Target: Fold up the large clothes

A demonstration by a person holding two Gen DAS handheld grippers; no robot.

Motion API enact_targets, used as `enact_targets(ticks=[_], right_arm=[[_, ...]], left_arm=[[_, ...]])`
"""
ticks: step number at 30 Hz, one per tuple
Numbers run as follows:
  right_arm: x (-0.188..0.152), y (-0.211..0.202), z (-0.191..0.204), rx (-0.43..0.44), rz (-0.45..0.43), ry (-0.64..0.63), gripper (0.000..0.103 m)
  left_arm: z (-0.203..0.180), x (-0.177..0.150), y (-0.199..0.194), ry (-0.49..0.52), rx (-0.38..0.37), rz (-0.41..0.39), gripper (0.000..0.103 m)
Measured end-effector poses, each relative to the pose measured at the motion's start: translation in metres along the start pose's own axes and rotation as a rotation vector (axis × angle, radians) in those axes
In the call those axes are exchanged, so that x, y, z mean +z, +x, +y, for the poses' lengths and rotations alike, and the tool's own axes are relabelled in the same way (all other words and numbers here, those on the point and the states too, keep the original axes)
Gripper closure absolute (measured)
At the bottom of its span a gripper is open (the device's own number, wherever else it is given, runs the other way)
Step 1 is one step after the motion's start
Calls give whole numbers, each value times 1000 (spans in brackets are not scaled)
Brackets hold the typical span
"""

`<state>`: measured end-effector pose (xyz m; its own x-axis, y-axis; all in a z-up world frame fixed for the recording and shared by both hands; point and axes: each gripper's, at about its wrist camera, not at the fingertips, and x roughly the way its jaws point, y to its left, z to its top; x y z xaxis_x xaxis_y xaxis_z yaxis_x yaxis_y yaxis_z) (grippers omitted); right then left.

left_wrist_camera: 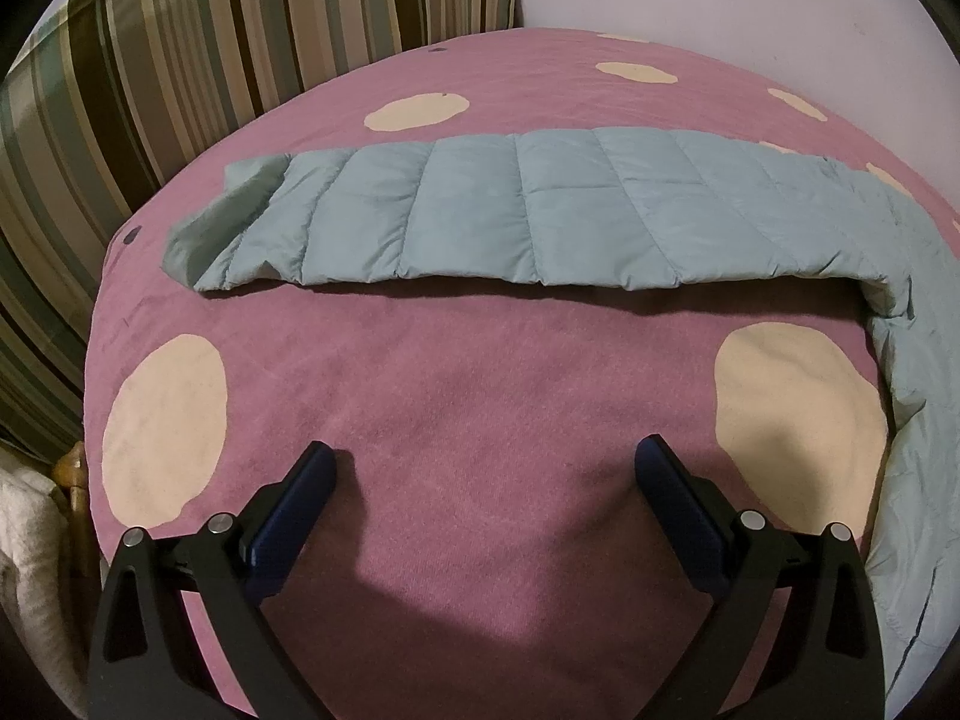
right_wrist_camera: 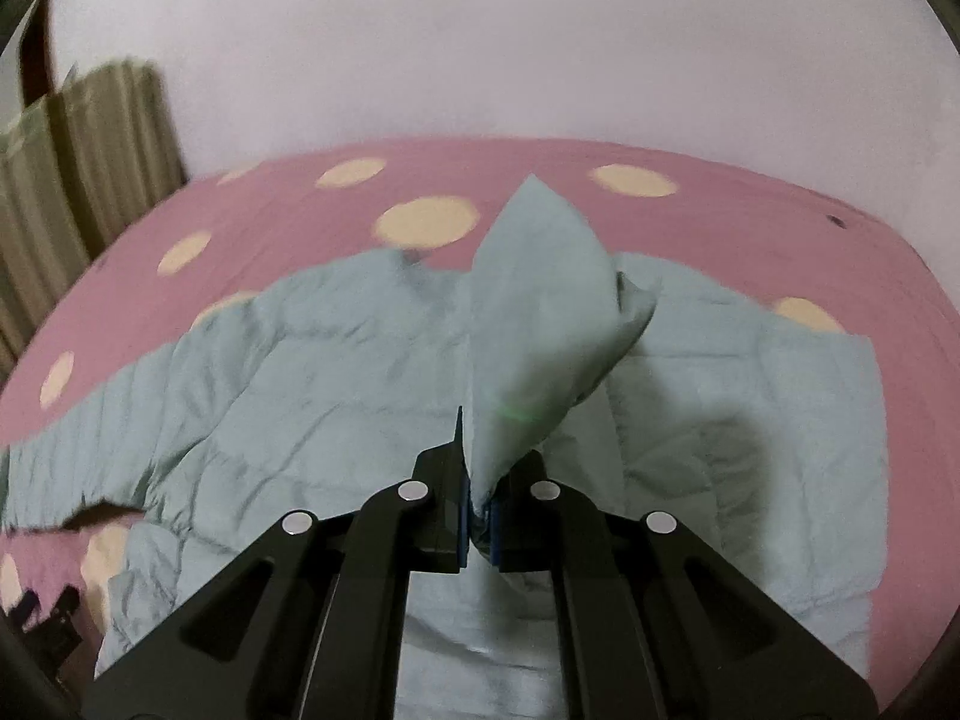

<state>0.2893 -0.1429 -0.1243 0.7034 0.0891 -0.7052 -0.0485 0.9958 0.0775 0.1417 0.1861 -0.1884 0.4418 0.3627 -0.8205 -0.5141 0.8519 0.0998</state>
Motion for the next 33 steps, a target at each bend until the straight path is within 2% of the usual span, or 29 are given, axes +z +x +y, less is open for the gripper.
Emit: enact_targets(ticks=[5,7,12,14,16,19,22,24,25,26,27,30,33], right_arm=[[-9,35,51,19,88,-132,98],[-17,42,59,20,117,-169,96],[-27,46,70,39,159,-231,75],[-29,39,73,102,164,-234,53],[-33,30,75,173,170,-245,47],[-36,8,77,263,167,-264,47],[-33,-26,51,300,125,-221,47],[-30,-46,21,275,92,-176,57],[-28,-50,5,255,83,-154,67],[-27,-58,-22,220,76,-120,75],[-28,-62,-46,182,74,-90,76],[-34,-62,-115,58,78,5,77],[-49,-60,-175,-25,101,112,77]], left_arm=[[1,0,1,-4,-7,1,4],[1,0,1,-4,-7,2,4],[0,0,1,-4,-6,2,4],[1,-1,0,-4,-6,1,4],[1,-1,1,-4,-6,2,4],[1,-1,1,-4,-7,2,4],[1,-1,0,-5,-8,2,4],[1,-1,0,-5,-8,2,4],[1,0,1,-4,-7,2,4],[1,0,0,-4,-6,2,4],[1,0,1,-3,-6,2,4],[1,0,1,-4,-6,2,4],[1,0,1,-4,-7,2,4]])
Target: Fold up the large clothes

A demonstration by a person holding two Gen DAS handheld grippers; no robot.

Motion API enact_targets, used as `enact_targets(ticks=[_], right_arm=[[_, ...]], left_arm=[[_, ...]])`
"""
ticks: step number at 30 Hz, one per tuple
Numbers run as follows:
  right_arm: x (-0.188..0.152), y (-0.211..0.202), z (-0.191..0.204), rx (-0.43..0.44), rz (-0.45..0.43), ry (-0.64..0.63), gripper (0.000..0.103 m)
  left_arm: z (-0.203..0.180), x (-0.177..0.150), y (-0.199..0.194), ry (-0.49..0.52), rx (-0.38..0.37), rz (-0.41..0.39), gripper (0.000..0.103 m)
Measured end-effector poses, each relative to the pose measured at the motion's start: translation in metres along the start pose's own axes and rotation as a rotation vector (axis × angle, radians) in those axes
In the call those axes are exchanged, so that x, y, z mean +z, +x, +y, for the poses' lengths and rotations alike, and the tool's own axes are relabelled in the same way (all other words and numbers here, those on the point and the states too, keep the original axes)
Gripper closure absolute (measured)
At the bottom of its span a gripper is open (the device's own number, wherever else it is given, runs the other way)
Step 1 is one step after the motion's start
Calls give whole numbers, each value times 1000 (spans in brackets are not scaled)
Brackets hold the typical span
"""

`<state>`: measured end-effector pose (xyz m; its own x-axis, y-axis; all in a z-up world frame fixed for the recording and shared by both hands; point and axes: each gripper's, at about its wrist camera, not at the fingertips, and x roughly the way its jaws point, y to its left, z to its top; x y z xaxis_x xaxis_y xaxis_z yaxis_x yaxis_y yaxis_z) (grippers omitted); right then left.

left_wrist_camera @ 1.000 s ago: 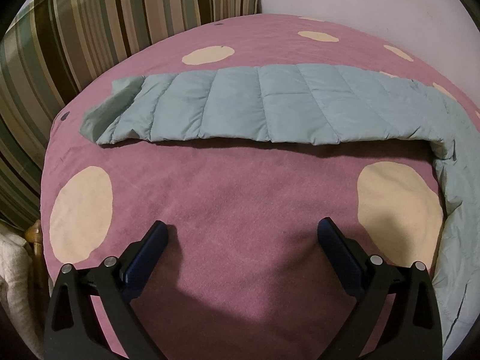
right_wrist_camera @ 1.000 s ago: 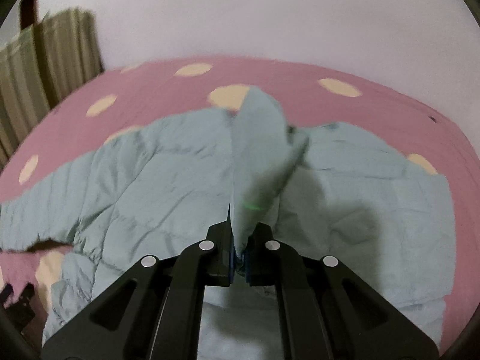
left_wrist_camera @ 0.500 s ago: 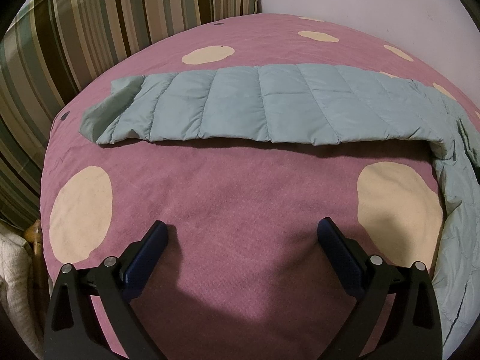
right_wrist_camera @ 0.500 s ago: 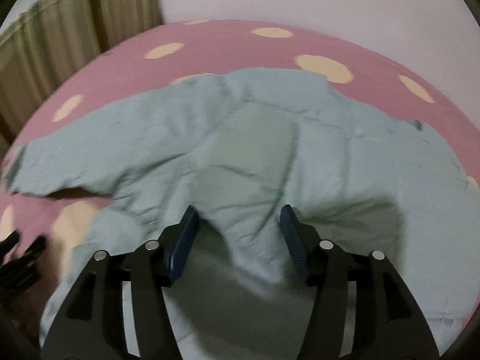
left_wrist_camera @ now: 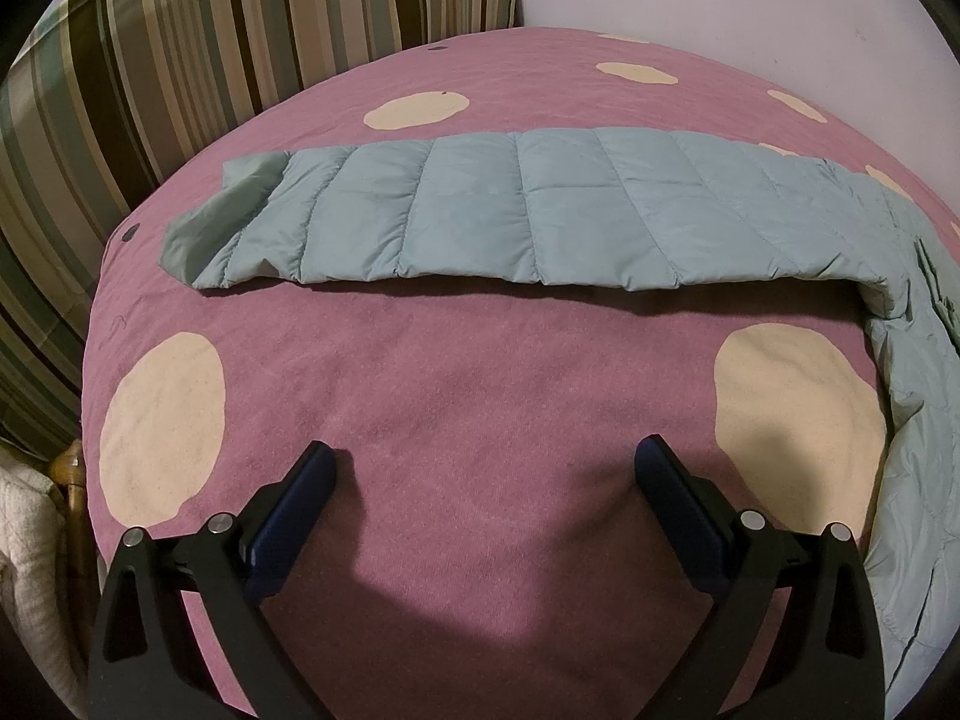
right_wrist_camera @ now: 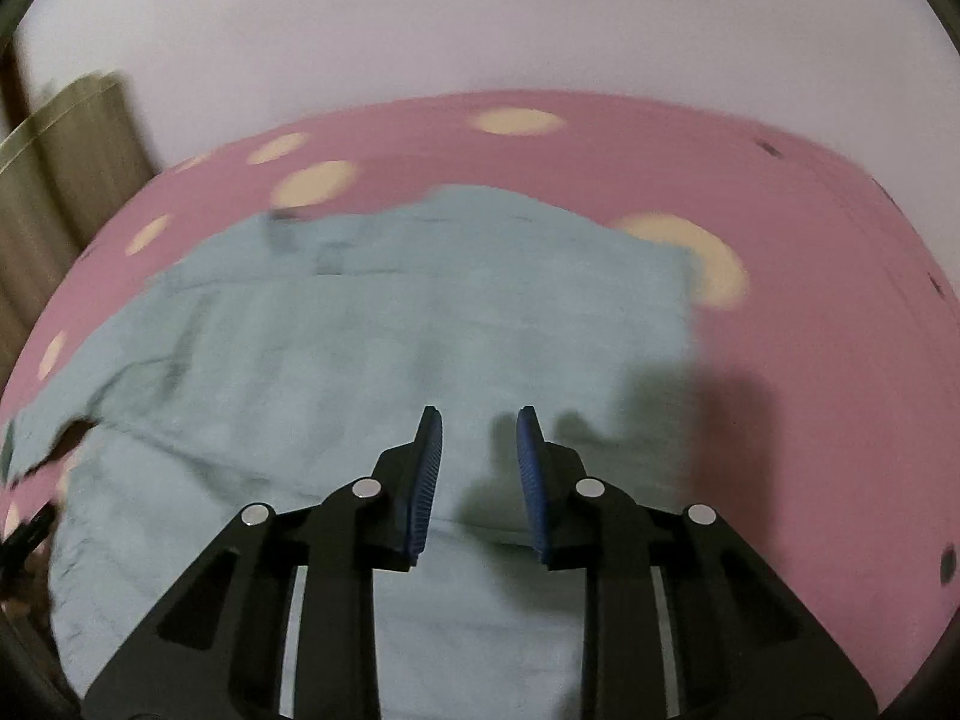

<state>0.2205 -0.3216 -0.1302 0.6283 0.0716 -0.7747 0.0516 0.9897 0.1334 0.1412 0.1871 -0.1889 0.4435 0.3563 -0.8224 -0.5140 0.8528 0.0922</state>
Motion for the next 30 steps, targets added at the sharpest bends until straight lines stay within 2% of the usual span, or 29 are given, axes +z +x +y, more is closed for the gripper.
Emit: enact_targets(ticks=[3,6,8,11,14,18,22,27,30], right_arm=[[-13,16,-29,-37,49,36,77],[-29,43,-38,-49,130,33,79],[-33,42,-40,-40,125,30,79],[-23,25,-42,-33,123,40,79],[1,18,-55,-34,59,72,78],[34,29,-71,-49,13,102,78],[59,58,-74,-69,11,99,78],[54,102,-78,-97,107,86,78],[49,105,-76,-120,84,65,78]], left_arm=[[0,0,0,0,0,0,4],[0,0,0,0,0,0,4],[0,0,0,0,0,1,4],[0,0,0,0,0,-1,4],[0,0,0,2,3,0,4],[0,0,0,2,3,-1,4],[-1,0,0,4,5,-2,4],[-1,0,0,4,5,-1,4],[0,0,0,4,6,-1,4]])
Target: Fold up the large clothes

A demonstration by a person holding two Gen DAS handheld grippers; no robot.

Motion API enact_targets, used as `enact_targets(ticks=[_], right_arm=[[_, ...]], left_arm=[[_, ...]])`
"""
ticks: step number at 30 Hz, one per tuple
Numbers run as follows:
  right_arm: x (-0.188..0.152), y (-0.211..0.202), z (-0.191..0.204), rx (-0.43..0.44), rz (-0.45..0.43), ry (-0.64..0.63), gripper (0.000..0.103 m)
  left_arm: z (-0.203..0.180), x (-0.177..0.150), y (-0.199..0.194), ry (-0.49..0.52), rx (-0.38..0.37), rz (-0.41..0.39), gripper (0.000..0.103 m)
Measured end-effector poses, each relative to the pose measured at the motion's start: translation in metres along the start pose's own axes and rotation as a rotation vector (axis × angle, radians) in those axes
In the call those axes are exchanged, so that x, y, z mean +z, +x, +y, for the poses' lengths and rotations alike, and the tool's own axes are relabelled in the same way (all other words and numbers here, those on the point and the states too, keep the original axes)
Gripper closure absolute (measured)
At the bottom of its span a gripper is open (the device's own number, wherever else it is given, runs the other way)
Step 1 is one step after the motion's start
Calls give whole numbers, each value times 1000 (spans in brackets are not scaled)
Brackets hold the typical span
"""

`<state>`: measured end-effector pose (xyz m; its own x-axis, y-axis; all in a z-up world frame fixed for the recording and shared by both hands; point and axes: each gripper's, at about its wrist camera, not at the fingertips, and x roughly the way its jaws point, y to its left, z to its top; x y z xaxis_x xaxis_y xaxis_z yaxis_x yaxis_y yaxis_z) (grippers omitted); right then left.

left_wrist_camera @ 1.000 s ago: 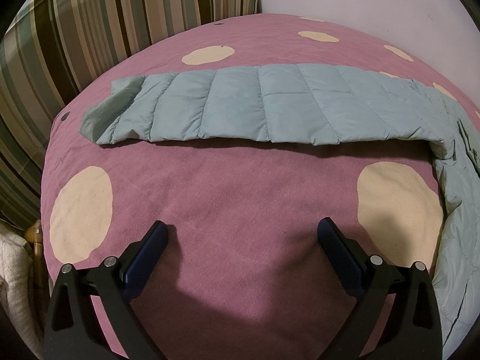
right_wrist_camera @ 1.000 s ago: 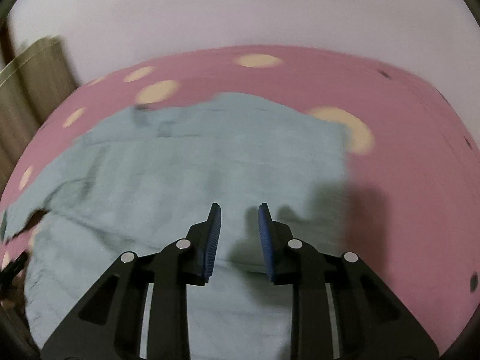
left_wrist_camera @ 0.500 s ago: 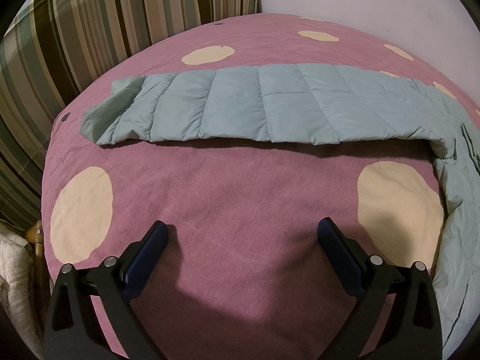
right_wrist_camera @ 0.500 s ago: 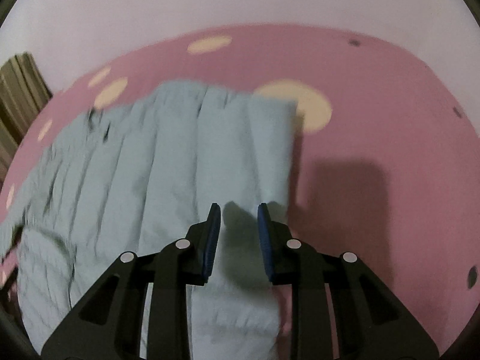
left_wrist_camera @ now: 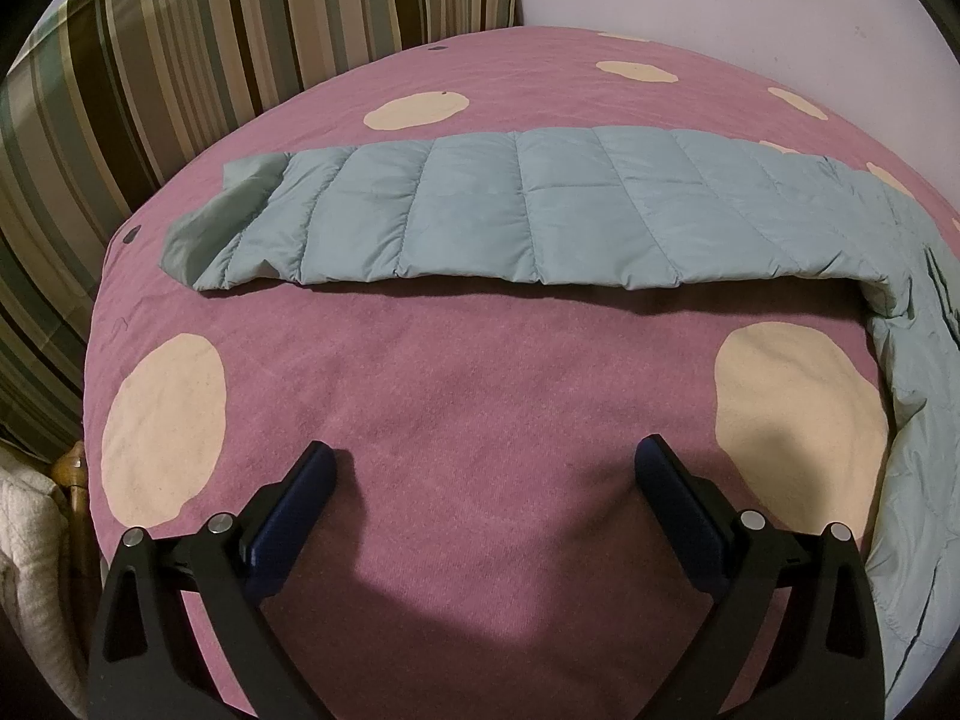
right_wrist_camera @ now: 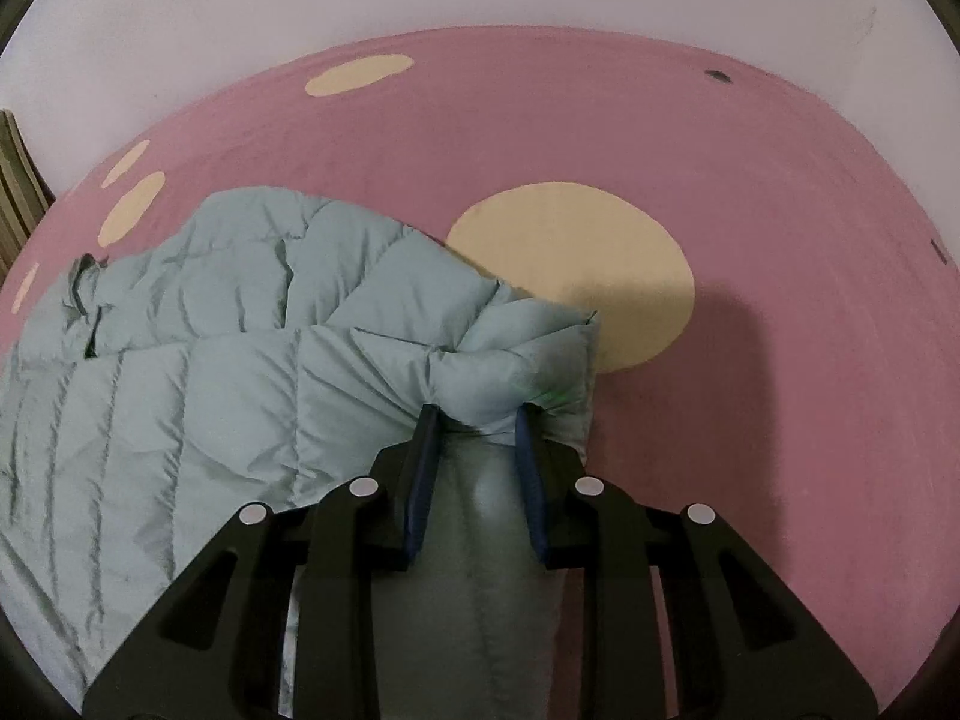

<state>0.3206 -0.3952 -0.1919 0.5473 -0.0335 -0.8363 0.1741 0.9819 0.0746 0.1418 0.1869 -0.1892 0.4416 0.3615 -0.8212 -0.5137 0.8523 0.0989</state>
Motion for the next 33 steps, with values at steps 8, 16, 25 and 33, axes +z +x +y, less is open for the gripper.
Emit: enact_targets(ticks=[8,16,25,33], right_arm=[[-13,-65,10,8,-96,-11,76],[-56,-66,32,45,-28,-54,76],[-68,-70,29,38,-34,-20,66],[-107,-121,15,1,-99,24,56]], left_arm=[[0,0,0,2,2,0,4],[0,0,0,0,0,0,4],[0,0,0,-3,-3,0,4],[0,1,0,-2,-2,0,4]])
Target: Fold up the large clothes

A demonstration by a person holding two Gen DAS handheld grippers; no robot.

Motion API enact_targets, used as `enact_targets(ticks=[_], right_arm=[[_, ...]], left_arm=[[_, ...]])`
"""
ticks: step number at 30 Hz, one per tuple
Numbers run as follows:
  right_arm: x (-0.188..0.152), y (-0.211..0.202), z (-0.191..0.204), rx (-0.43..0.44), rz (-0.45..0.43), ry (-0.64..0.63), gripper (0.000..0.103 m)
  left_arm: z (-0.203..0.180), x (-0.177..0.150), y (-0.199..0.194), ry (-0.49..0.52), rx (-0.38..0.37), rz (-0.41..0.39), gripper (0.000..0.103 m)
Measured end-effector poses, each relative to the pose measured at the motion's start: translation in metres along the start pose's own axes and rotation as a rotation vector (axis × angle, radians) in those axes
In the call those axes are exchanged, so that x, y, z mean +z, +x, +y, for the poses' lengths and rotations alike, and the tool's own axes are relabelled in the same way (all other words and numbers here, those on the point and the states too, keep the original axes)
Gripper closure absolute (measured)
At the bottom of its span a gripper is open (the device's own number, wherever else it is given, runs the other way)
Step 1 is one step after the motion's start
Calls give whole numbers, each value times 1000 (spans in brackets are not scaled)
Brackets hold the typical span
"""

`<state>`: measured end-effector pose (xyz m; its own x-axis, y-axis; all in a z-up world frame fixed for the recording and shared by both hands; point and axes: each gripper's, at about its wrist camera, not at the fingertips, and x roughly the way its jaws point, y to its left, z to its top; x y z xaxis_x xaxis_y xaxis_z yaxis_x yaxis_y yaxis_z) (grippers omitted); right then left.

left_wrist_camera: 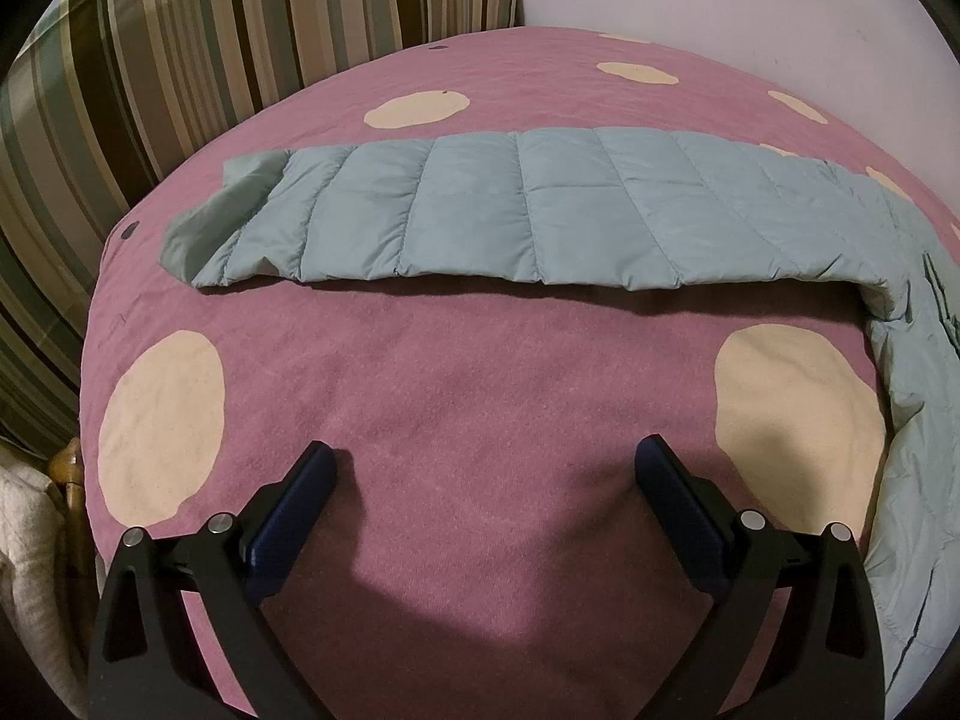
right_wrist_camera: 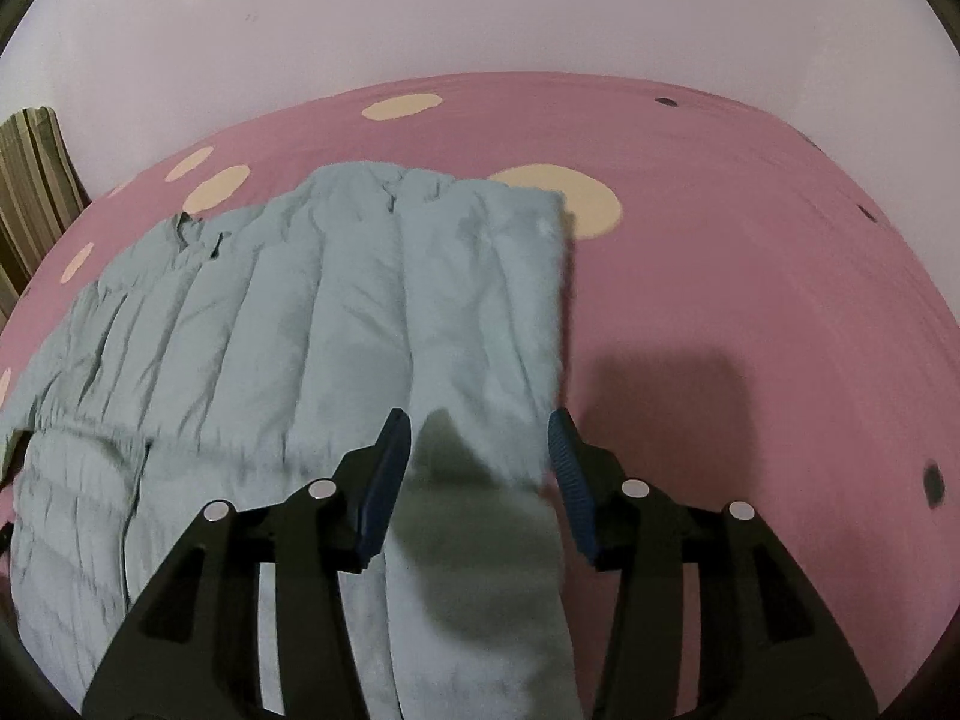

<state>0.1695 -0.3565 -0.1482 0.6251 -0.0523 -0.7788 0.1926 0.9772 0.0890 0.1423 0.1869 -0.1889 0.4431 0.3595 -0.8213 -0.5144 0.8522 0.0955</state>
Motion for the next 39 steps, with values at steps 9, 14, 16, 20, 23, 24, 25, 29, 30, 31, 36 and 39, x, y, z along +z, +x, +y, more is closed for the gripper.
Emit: enact_targets(ticks=[9,14,16,20,23,24,25,29,30,31,36,39], right_arm=[[-36,-3,-4,7,45,7,61],[-41,7,-1,-7,52,-15,61],[-46,11,1,-17,51,-27,61],[-50,15,4,-37,33,-44,61],[-50,16,4,-42,31,-50,60],[-50,15,4,-40,32,-48,60],[-50,16,4,-35,32,-44,60],[-51,17,5,-42,29,-44,55],[-51,17,5,-54,28,-43,52],[-51,17,4,-52,30,-36,52],[-52,18,1,-48,29,-33,51],[-52,18,1,-48,29,-32,51]], left_arm=[[0,0,0,0,0,1,4],[0,0,0,0,-1,1,4],[1,0,0,-1,-1,1,4],[-1,0,-1,-4,-5,2,4],[-2,-1,-2,-6,-8,3,4],[-2,-1,-2,-8,-8,4,4],[-2,-1,-2,-8,-9,4,4],[5,2,-6,-11,-64,19,4],[9,4,-8,-15,-82,22,4],[15,6,-9,-27,-87,19,4],[68,26,-9,-159,-70,-18,5],[105,38,2,-248,-69,-36,5]])
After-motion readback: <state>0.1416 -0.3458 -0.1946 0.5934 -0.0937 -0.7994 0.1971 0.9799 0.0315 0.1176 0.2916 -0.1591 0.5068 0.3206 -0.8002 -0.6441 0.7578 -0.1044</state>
